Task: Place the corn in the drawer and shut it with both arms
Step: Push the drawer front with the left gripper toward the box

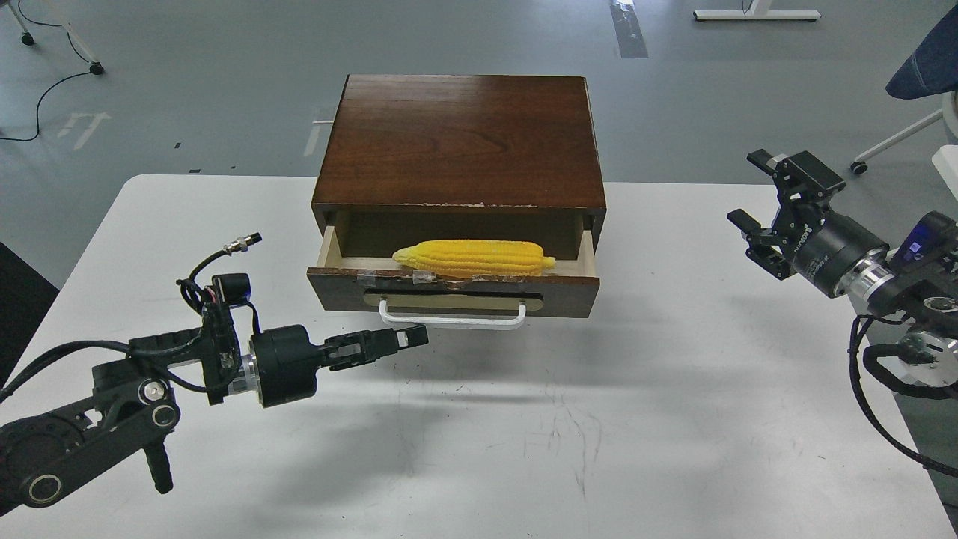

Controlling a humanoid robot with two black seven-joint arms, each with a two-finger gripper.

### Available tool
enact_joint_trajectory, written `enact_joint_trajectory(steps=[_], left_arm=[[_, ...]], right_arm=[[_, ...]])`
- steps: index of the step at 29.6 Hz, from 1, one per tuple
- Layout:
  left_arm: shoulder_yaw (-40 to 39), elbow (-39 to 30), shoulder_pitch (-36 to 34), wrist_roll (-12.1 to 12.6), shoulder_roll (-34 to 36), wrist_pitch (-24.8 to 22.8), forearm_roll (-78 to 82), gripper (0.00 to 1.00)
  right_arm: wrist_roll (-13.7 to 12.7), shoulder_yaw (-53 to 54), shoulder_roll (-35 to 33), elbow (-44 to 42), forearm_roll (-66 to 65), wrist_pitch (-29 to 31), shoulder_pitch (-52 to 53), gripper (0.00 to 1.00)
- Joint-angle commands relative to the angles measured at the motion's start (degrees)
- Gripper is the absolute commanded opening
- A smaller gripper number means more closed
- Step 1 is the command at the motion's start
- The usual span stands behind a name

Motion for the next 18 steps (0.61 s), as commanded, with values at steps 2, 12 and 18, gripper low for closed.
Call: enact_joint_trajectory(steps=[2, 12, 18], left_arm=[[-0.1, 1.7, -0.6, 0.0, -1.1, 0.1, 0.0, 0.0], [-1.0, 4.0, -0.7, 0.0, -1.6, 0.0, -1.1, 0.0], [-1.7, 4.2, -1.2, 0.0, -1.5, -0.8, -1.2, 0.0]], right_arm=[[0.0, 0.0, 0.0, 0.0, 0.0, 0.0, -0.5, 0.99], [0.0, 0.1, 0.0, 0.0, 0.0, 0.0, -1.5, 0.99], [0.0, 0.1, 0.0, 0.0, 0.0, 0.0, -1.5, 0.99]])
